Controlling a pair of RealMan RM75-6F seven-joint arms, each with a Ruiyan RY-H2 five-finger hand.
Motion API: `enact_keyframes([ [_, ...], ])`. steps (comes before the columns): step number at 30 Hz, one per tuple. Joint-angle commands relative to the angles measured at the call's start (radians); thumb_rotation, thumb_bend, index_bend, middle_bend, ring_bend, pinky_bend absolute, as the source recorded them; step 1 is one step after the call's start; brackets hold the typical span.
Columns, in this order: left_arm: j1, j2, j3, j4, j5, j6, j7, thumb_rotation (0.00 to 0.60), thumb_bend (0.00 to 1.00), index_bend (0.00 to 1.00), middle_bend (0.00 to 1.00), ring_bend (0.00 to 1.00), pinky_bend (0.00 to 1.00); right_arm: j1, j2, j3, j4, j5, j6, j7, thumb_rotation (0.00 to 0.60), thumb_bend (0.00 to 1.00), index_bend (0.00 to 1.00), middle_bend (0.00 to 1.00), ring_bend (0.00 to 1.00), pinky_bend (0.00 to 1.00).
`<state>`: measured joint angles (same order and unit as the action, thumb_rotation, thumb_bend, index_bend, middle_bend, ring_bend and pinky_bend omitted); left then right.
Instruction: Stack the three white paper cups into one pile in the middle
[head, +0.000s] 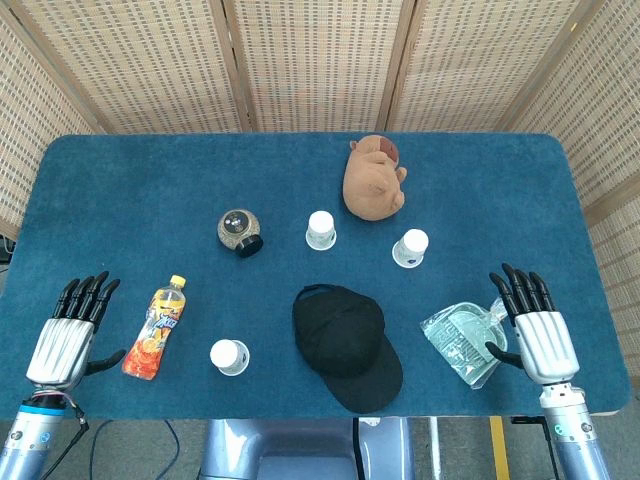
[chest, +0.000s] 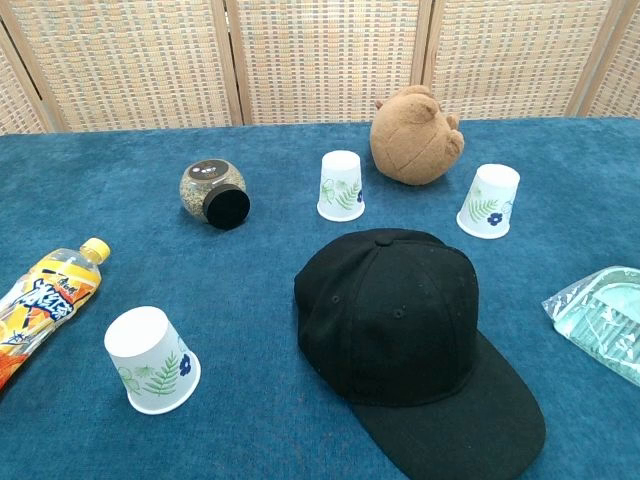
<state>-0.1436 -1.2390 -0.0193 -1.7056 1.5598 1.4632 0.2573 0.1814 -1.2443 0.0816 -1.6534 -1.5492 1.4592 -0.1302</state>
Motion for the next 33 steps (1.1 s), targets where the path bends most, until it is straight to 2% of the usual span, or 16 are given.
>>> enact_keyframes([
  [1, -0.001, 0.002, -0.001, 0.0, -0.003, -0.002, -0.005, 0.6, 0.02, 0.0, 0.0, 0.0, 0.0, 0.0, -0.004, 0.0, 0.004, -0.002, 0.004, -0.003, 0.6, 0.09, 0.02, 0.0, 0.0, 0.0],
  [33, -0.015, 0.015, 0.019, -0.024, 0.012, -0.037, -0.011, 0.6, 0.04, 0.0, 0.0, 0.0, 0.0, -0.003, -0.002, 0.003, 0.012, -0.002, 0.01, 0.026, 0.6, 0.09, 0.05, 0.0, 0.0, 0.0],
])
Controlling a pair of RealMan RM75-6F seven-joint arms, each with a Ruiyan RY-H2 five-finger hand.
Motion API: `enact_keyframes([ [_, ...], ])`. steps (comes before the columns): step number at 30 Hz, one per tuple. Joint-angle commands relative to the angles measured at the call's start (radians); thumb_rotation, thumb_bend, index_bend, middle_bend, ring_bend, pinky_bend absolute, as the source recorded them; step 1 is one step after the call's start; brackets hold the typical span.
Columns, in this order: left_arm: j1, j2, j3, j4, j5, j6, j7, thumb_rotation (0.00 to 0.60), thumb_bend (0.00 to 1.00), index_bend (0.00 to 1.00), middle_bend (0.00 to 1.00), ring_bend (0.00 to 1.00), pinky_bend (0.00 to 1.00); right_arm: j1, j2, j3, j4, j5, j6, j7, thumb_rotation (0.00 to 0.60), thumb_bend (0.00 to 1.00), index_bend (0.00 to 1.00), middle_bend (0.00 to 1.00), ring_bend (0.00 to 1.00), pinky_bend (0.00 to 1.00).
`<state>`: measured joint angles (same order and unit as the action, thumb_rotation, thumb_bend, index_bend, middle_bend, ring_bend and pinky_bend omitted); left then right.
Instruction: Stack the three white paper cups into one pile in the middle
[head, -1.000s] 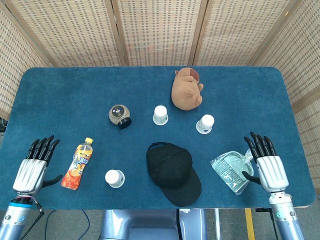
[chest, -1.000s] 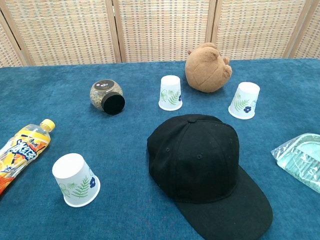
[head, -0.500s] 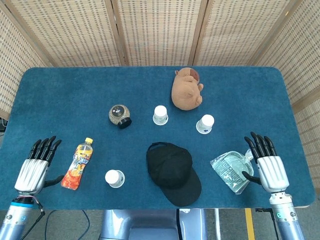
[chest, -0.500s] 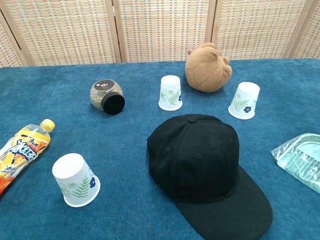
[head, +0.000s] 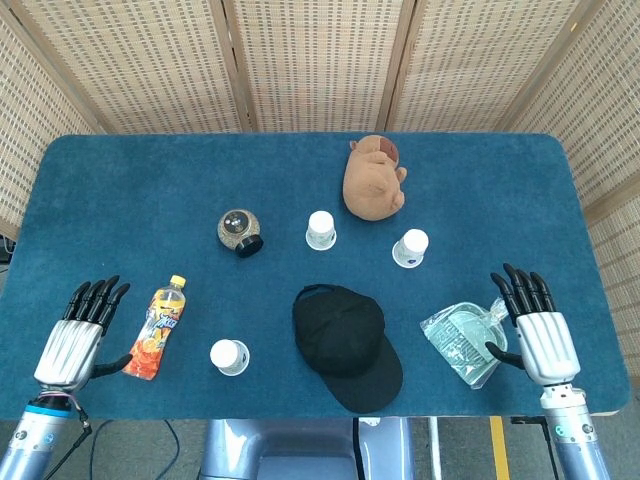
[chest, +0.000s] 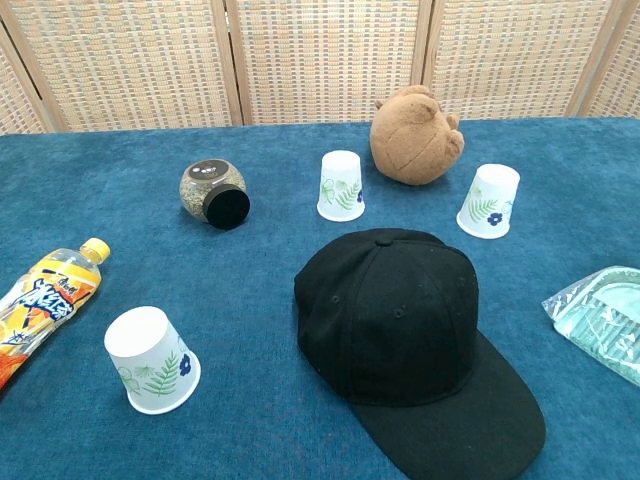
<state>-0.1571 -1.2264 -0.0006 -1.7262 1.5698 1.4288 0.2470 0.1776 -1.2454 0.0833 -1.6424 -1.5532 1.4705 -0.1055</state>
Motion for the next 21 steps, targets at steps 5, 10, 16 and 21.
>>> enact_keyframes([
  [5, -0.012, 0.009, 0.006, -0.014, 0.01, -0.021, -0.007, 0.6, 0.11, 0.11, 0.0, 0.0, 0.0, 0.001, 0.001, 0.004, 0.003, 0.012, -0.006, 0.007, 0.6, 0.09, 0.05, 0.0, 0.0, 0.0],
  [10, -0.049, 0.03, 0.008, -0.039, 0.012, -0.084, -0.005, 0.6, 0.12, 0.22, 0.0, 0.0, 0.0, 0.001, 0.002, 0.005, 0.001, 0.011, -0.004, 0.01, 0.6, 0.09, 0.05, 0.0, 0.0, 0.0],
  [16, -0.094, 0.047, 0.004, -0.083, 0.023, -0.146, 0.019, 0.6, 0.12, 0.29, 0.0, 0.0, 0.0, 0.0, 0.002, 0.005, 0.0, 0.011, -0.004, 0.009, 0.6, 0.09, 0.06, 0.0, 0.0, 0.0],
  [21, -0.137, 0.049, -0.002, -0.116, 0.02, -0.21, 0.053, 0.6, 0.12, 0.29, 0.0, 0.0, 0.0, 0.001, 0.004, 0.007, 0.001, 0.017, -0.007, 0.017, 0.6, 0.09, 0.06, 0.0, 0.0, 0.0],
])
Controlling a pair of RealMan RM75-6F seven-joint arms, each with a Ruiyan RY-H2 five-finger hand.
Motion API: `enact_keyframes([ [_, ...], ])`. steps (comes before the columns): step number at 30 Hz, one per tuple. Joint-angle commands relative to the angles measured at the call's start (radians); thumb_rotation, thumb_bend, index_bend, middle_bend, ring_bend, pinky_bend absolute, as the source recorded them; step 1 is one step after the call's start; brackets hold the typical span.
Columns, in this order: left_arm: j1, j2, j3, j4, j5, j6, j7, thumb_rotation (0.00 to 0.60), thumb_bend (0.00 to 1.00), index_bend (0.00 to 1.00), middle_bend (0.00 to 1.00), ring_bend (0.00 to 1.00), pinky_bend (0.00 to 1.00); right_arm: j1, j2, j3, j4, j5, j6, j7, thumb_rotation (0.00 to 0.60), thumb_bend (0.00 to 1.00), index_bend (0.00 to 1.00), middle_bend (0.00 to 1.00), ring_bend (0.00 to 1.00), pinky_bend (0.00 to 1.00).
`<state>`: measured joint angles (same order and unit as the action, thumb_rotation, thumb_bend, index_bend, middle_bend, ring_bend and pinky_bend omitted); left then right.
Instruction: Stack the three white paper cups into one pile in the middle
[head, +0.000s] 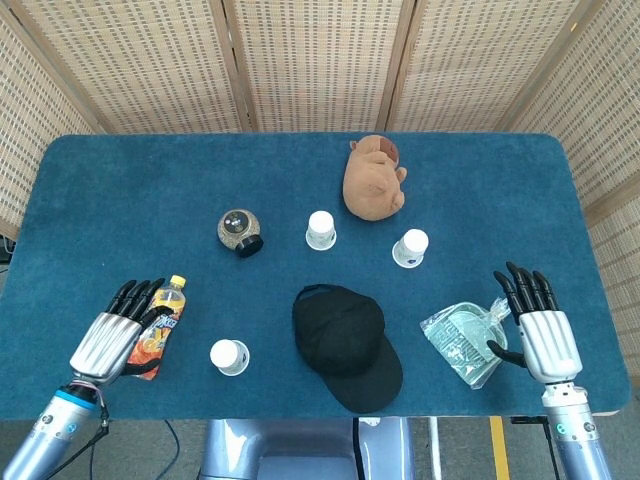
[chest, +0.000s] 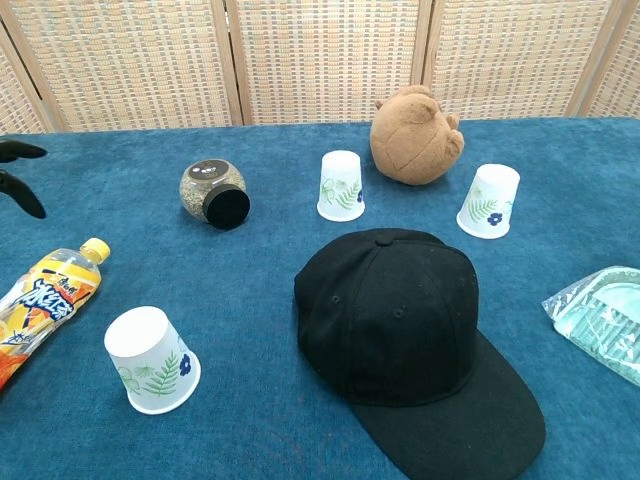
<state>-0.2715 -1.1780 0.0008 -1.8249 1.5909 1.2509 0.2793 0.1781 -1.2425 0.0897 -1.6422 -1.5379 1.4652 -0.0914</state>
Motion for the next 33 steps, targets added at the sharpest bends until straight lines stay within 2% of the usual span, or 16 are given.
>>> enact_keyframes([
  [1, -0.032, -0.001, -0.004, -0.025, -0.003, -0.047, 0.029, 0.6, 0.12, 0.29, 0.0, 0.0, 0.0, 0.0, 0.001, 0.001, 0.001, 0.003, -0.002, 0.004, 0.6, 0.09, 0.06, 0.0, 0.0, 0.0],
  [9, -0.093, -0.022, -0.014, -0.081, -0.068, -0.154, 0.139, 0.6, 0.12, 0.31, 0.0, 0.0, 0.0, 0.0, 0.009, 0.008, 0.003, 0.015, -0.004, 0.03, 0.6, 0.09, 0.06, 0.0, 0.0, 0.0],
  [17, -0.137, -0.079, -0.031, -0.085, -0.178, -0.216, 0.243, 0.6, 0.13, 0.32, 0.0, 0.0, 0.0, 0.001, 0.018, 0.015, 0.008, 0.026, -0.008, 0.06, 0.6, 0.09, 0.06, 0.0, 0.0, 0.0],
  [27, -0.191, -0.181, -0.038, -0.064, -0.289, -0.249, 0.347, 0.6, 0.13, 0.34, 0.0, 0.0, 0.0, 0.001, 0.022, 0.015, 0.007, 0.023, -0.006, 0.073, 0.6, 0.09, 0.06, 0.0, 0.0, 0.0],
  [33, -0.207, -0.203, -0.038, -0.056, -0.339, -0.244, 0.386, 0.6, 0.13, 0.42, 0.0, 0.0, 0.0, 0.001, 0.023, 0.016, 0.008, 0.023, -0.005, 0.079, 0.6, 0.09, 0.06, 0.0, 0.0, 0.0],
])
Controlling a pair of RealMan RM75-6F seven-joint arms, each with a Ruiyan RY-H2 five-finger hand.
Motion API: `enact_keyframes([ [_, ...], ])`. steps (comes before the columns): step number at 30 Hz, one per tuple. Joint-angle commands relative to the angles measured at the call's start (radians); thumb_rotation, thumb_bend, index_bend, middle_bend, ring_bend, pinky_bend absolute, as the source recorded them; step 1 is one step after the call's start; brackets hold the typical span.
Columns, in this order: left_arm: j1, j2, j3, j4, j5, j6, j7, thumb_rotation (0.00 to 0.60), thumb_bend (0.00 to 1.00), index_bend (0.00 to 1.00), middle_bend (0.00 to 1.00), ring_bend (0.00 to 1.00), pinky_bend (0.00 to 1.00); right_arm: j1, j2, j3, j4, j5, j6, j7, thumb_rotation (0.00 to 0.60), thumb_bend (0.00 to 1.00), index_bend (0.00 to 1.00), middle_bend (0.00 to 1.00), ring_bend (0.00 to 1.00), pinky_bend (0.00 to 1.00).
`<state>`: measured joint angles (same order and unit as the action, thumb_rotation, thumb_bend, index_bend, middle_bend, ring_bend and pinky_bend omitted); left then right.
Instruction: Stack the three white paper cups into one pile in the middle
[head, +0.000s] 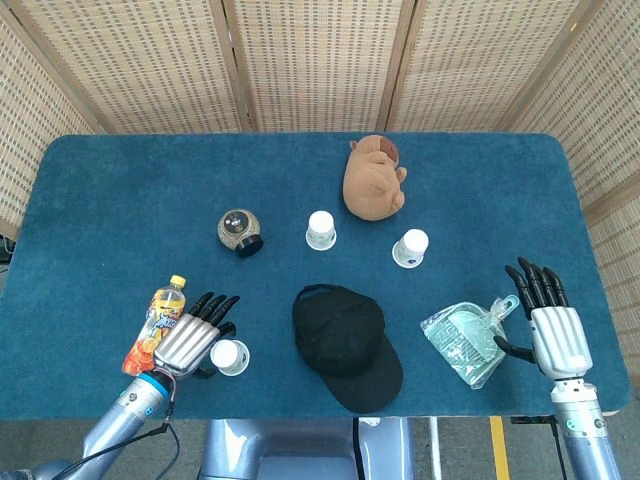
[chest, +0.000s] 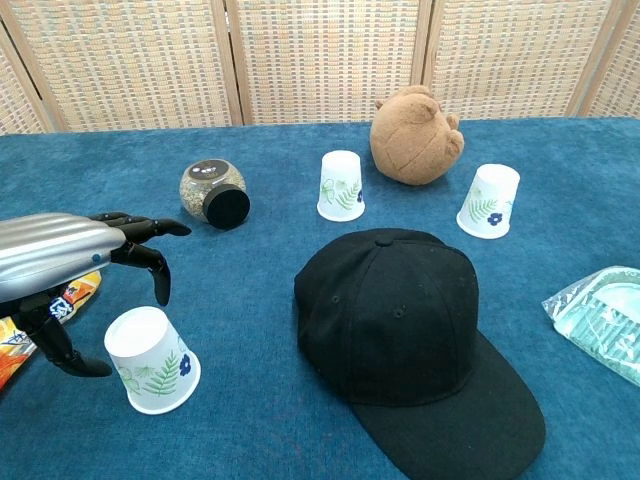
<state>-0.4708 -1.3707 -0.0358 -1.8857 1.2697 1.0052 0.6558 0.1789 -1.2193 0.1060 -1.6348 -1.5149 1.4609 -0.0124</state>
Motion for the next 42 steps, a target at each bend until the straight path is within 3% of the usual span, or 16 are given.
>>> enact_keyframes([
  [1, -0.011, -0.014, -0.002, 0.006, -0.026, 0.003, 0.013, 0.6, 0.14, 0.44, 0.0, 0.0, 0.0, 0.0, 0.0, 0.0, 0.0, -0.001, 0.0, 0.0, 0.6, 0.09, 0.06, 0.0, 0.0, 0.0],
  [5, -0.022, -0.034, 0.0, 0.014, -0.042, 0.011, 0.023, 0.6, 0.15, 0.52, 0.0, 0.0, 0.0, -0.001, 0.002, 0.0, 0.0, -0.003, 0.003, 0.006, 0.6, 0.09, 0.07, 0.0, 0.0, 0.0],
  [12, -0.033, -0.022, -0.004, -0.006, -0.036, 0.038, 0.018, 0.6, 0.15, 0.53, 0.0, 0.0, 0.0, -0.001, 0.004, 0.002, 0.001, 0.001, 0.003, 0.013, 0.6, 0.09, 0.07, 0.0, 0.0, 0.0],
  [17, -0.056, 0.03, -0.05, -0.044, -0.034, 0.055, -0.018, 0.6, 0.15, 0.53, 0.0, 0.0, 0.0, 0.003, 0.004, 0.007, 0.009, 0.015, -0.009, 0.018, 0.6, 0.09, 0.07, 0.0, 0.0, 0.0],
  [24, -0.127, 0.069, -0.143, -0.035, -0.112, 0.026, -0.057, 0.6, 0.15, 0.53, 0.0, 0.0, 0.0, 0.009, 0.001, 0.021, 0.025, 0.048, -0.025, 0.029, 0.6, 0.09, 0.07, 0.0, 0.0, 0.0],
  [36, -0.31, -0.044, -0.283, 0.164, -0.214, -0.028, -0.081, 0.6, 0.15, 0.53, 0.0, 0.0, 0.0, 0.026, -0.017, 0.03, 0.056, 0.096, -0.073, 0.014, 0.6, 0.09, 0.07, 0.0, 0.0, 0.0],
  [42, -0.426, -0.156, -0.336, 0.349, -0.266, -0.071, -0.098, 0.6, 0.15, 0.53, 0.0, 0.0, 0.0, 0.042, -0.03, 0.044, 0.09, 0.149, -0.121, 0.024, 0.6, 0.09, 0.07, 0.0, 0.0, 0.0],
])
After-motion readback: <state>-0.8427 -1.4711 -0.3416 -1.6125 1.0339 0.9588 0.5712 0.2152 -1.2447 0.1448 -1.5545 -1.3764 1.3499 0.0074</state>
